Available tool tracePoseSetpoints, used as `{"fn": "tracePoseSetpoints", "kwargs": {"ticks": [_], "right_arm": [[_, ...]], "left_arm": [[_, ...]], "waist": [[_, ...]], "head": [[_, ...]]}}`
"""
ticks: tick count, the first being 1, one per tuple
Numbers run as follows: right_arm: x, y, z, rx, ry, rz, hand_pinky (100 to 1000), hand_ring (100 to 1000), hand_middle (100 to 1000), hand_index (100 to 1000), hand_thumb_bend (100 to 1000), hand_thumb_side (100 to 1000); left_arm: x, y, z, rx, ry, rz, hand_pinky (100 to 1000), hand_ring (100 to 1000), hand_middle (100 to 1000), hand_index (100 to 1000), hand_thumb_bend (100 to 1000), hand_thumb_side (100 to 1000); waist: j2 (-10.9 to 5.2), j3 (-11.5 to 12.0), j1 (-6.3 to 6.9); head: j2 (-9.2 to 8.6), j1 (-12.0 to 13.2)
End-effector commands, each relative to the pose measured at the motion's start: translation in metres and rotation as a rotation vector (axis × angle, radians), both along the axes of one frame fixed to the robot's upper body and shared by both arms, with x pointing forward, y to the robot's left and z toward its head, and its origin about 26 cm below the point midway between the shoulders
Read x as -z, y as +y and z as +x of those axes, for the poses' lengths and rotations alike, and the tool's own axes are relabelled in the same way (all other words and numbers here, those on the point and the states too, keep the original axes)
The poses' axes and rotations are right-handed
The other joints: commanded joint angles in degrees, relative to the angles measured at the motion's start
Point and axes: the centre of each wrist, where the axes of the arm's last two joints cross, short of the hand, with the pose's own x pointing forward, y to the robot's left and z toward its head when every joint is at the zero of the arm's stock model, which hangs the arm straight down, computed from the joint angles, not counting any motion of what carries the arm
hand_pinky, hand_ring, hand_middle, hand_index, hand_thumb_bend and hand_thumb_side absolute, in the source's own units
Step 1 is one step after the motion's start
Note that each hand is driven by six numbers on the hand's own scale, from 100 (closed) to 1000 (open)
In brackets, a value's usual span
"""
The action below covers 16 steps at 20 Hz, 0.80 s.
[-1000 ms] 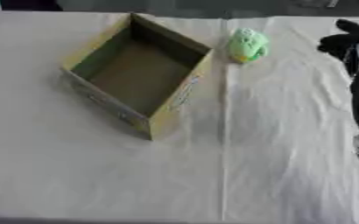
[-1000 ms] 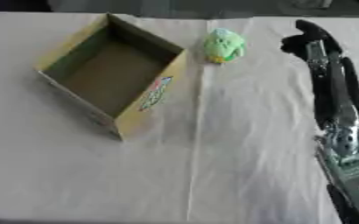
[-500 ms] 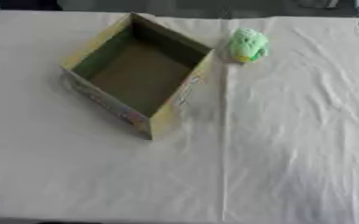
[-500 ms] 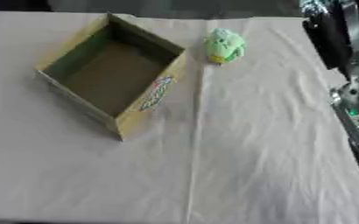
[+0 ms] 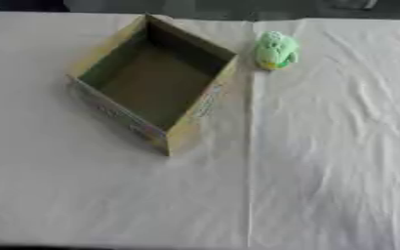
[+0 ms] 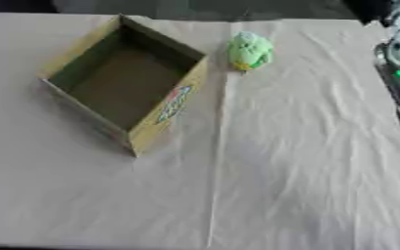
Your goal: Pick up objects on the table and place them in the box.
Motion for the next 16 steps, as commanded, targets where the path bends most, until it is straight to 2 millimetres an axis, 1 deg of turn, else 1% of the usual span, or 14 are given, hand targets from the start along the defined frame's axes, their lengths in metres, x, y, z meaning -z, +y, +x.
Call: {"fn": "tracePoseSetpoints", "kwargs": {"ticks": [1, 8, 11, 12, 13, 16], "right_arm": [[-0.013, -0.016, 0.015, 0.068, 0.035, -0.091, 906, 858, 818, 955, 153, 1000], [-0.023, -0.032, 0.057, 0.112, 0.14, -0.218, 917, 876, 840, 959, 356, 1000], [-0.025, -0.037, 0.073, 0.128, 0.187, -0.263, 925, 885, 844, 950, 510, 1000], [-0.024, -0.038, 0.078, 0.133, 0.201, -0.278, 925, 885, 845, 950, 515, 1000], [-0.024, -0.038, 0.083, 0.132, 0.214, -0.29, 930, 890, 848, 952, 546, 1000], [-0.022, -0.039, 0.093, 0.116, 0.257, -0.317, 938, 899, 856, 958, 603, 1000]], "left_arm": [[-0.006, 0.0, -0.002, 0.011, -0.021, 0.018, 322, 555, 673, 802, 100, 710], [-0.006, 0.0, -0.002, 0.019, -0.012, 0.023, 320, 556, 674, 802, 100, 712], [-0.006, -0.001, -0.002, 0.023, -0.011, 0.025, 321, 556, 675, 802, 100, 713], [-0.006, -0.001, -0.002, 0.023, -0.011, 0.024, 321, 556, 675, 802, 100, 713], [-0.006, -0.001, -0.002, 0.024, -0.01, 0.024, 320, 557, 675, 802, 100, 713], [-0.006, -0.001, -0.002, 0.027, -0.01, 0.025, 320, 557, 675, 802, 100, 714]], "waist": [[-1.24, 0.1, 0.05], [-1.47, 0.2, -0.1], [-1.47, 0.3, -0.23], [-1.47, 0.4, -0.27], [-1.45, 0.4, -0.31], [-1.4, 0.6, -0.4]], "head": [[-0.46, -0.4], [-0.45, -0.6], [-0.52, -0.7], [-0.57, -0.7], [-0.64, -0.7], [-0.75, -0.7]]}}
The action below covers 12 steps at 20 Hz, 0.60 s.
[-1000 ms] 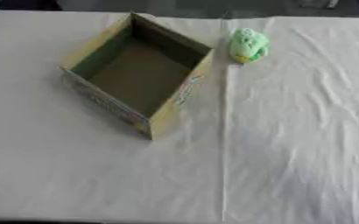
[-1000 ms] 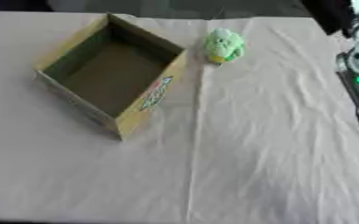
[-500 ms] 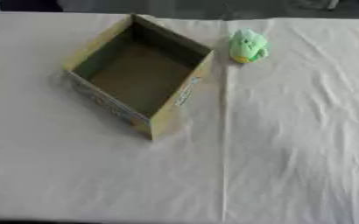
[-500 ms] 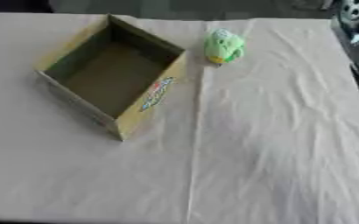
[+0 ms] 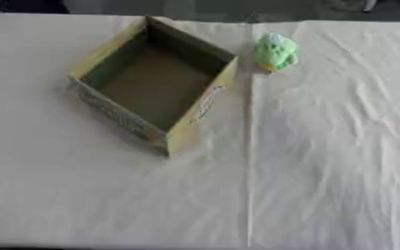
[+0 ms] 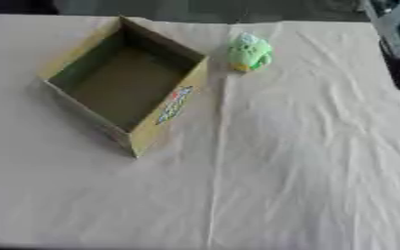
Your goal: Pick up objects on the table and place them in the box.
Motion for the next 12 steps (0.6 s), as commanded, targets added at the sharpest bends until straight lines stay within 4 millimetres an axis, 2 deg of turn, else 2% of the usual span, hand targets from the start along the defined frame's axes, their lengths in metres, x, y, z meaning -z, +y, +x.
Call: {"fn": "tracePoseSetpoints", "kwargs": {"ticks": [1, 3, 10, 12], "right_arm": [[-0.007, -0.006, 0.007, 0.002, 0.024, -0.042, 941, 903, 860, 962, 623, 982], [-0.004, -0.006, 0.012, -0.009, 0.062, -0.057, 946, 910, 863, 971, 657, 946], [0.004, -0.008, 0.022, -0.054, 0.187, -0.094, 963, 932, 878, 1000, 680, 829], [0.004, -0.008, 0.023, -0.071, 0.226, -0.114, 967, 939, 880, 1000, 690, 767]], "left_arm": [[-0.007, 0.0, -0.002, 0.011, -0.023, 0.016, 320, 557, 675, 802, 100, 714], [-0.007, 0.0, -0.002, 0.013, -0.023, 0.017, 319, 557, 675, 802, 100, 714], [-0.008, -0.001, -0.001, 0.02, -0.024, 0.018, 318, 558, 676, 802, 100, 715], [-0.008, -0.002, -0.001, 0.022, -0.024, 0.019, 318, 558, 677, 802, 100, 716]], "waist": [[-1.12, 0.1, 0.0], [-1.05, 0.2, -0.02], [-0.73, 0.6, 0.1], [-0.67, 0.7, 0.08]], "head": [[-0.78, -0.2], [-0.96, -0.3], [-1.6, -0.5], [-1.68, -0.5]]}}
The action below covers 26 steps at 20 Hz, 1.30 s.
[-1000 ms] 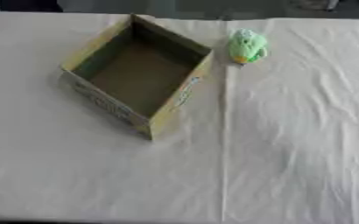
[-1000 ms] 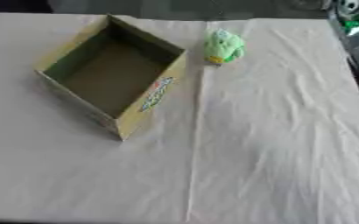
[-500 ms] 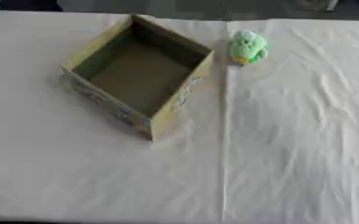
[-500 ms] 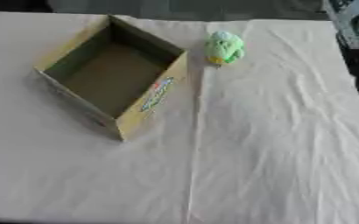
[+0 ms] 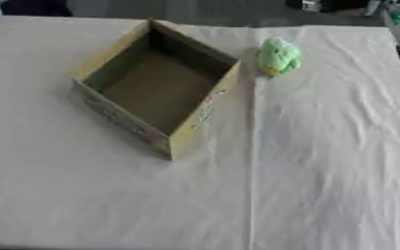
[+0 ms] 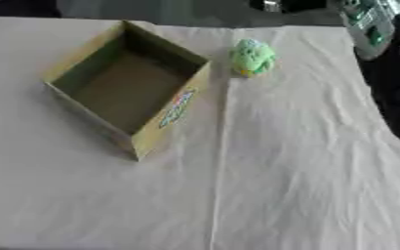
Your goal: Pick up objects on the table and place them in the box.
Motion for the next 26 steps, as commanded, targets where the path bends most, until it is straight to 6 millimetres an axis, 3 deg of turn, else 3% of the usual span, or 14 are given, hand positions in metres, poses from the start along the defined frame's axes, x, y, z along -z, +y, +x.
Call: {"fn": "tracePoseSetpoints", "kwargs": {"ticks": [1, 6, 12, 26], "right_arm": [[-0.016, -0.004, -0.002, -0.015, 0.02, -0.034, 967, 939, 872, 1000, 691, 740], [-0.019, -0.006, -0.003, -0.037, 0.084, -0.062, 979, 955, 888, 1000, 686, 686], [-0.018, -0.007, -0.002, -0.074, 0.2, -0.064, 996, 977, 922, 1000, 581, 591], [-0.001, 0.002, 0.01, -0.04, 0.366, -0.071, 992, 980, 955, 1000, 555, 475]], "left_arm": [[-0.008, 0.0, -0.001, 0.012, -0.027, 0.016, 317, 558, 677, 802, 100, 716], [-0.008, -0.001, -0.001, 0.014, -0.022, 0.019, 317, 559, 677, 802, 100, 716], [-0.008, -0.001, -0.001, 0.014, -0.019, 0.019, 316, 559, 678, 803, 100, 718], [-0.007, -0.002, -0.001, 0.02, -0.016, 0.014, 315, 561, 678, 803, 100, 718]], "waist": [[-0.82, 0.1, 0.06], [-0.76, 0.1, -0.03], [-0.72, 0.1, -0.08], [-0.2, 0.6, -0.15]], "head": [[-0.71, -0.1], [-0.74, 0.0], [-1.03, 0.1], [-1.33, -0.2]]}}
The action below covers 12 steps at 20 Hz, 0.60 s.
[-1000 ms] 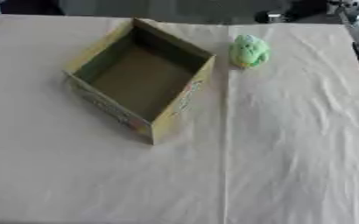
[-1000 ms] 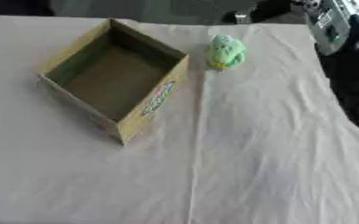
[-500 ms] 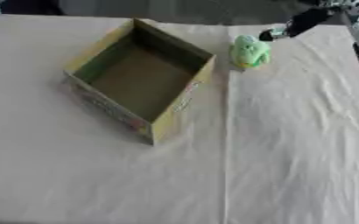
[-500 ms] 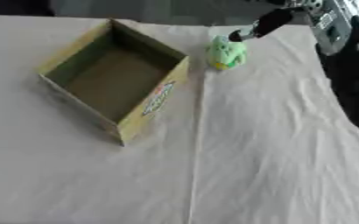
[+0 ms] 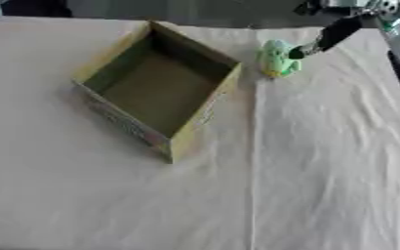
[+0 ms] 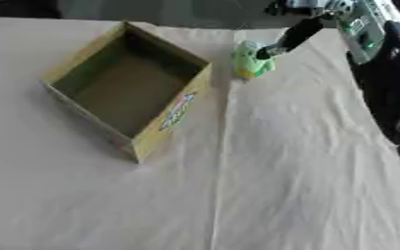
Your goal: Pick up objects on the table and place them in the box.
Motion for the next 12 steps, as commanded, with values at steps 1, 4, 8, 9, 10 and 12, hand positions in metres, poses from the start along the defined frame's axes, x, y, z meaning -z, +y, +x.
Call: {"fn": "tracePoseSetpoints", "kwargs": {"ticks": [1, 4, 8, 9, 10, 12], "right_arm": [[-0.0134, -0.0011, -0.0006, 0.011, -0.024, -0.011, 991, 979, 955, 1000, 558, 474], [-0.0096, 0.0009, 0.0013, 0.014, -0.016, -0.009, 988, 979, 954, 1000, 559, 476], [-0.007, 0.0041, 0.0028, 0.013, -0.013, -0.018, 983, 977, 947, 1000, 559, 484], [-0.0064, 0.0049, 0.0031, 0.014, -0.017, -0.021, 981, 977, 945, 1000, 560, 486], [-0.0058, 0.0054, 0.0034, 0.017, -0.022, -0.025, 978, 975, 940, 1000, 562, 494], [-0.004, 0.0063, 0.0041, 0.028, -0.038, -0.032, 971, 970, 930, 1000, 556, 508]], "left_arm": [[-0.0075, -0.0003, -0.0013, 0.009, -0.027, 0.01, 315, 561, 678, 803, 100, 718], [-0.0073, -0.0005, -0.0013, 0.01, -0.025, 0.008, 314, 561, 679, 803, 100, 719], [-0.0073, -0.0007, -0.0013, 0.011, -0.025, 0.006, 314, 561, 679, 803, 100, 719], [-0.0074, -0.001, -0.0012, 0.012, -0.025, 0.006, 314, 561, 679, 803, 100, 719], [-0.0074, -0.0012, -0.0012, 0.013, -0.025, 0.005, 313, 562, 679, 803, 100, 720], [-0.0073, -0.0017, -0.0012, 0.015, -0.025, 0.005, 313, 562, 679, 803, 100, 720]], "waist": [[-0.83, 0.2, 0.04], [-0.69, 0.3, 0.03], [-0.53, 0.3, -0.01], [-0.48, 0.3, -0.03], [-0.43, 0.3, -0.03], [-0.31, 0.4, -0.03]], "head": [[-0.61, -0.1], [-0.63, -0.2], [-0.62, -0.3], [-0.65, -0.3], [-0.7, -0.3], [-0.77, -0.3]]}}
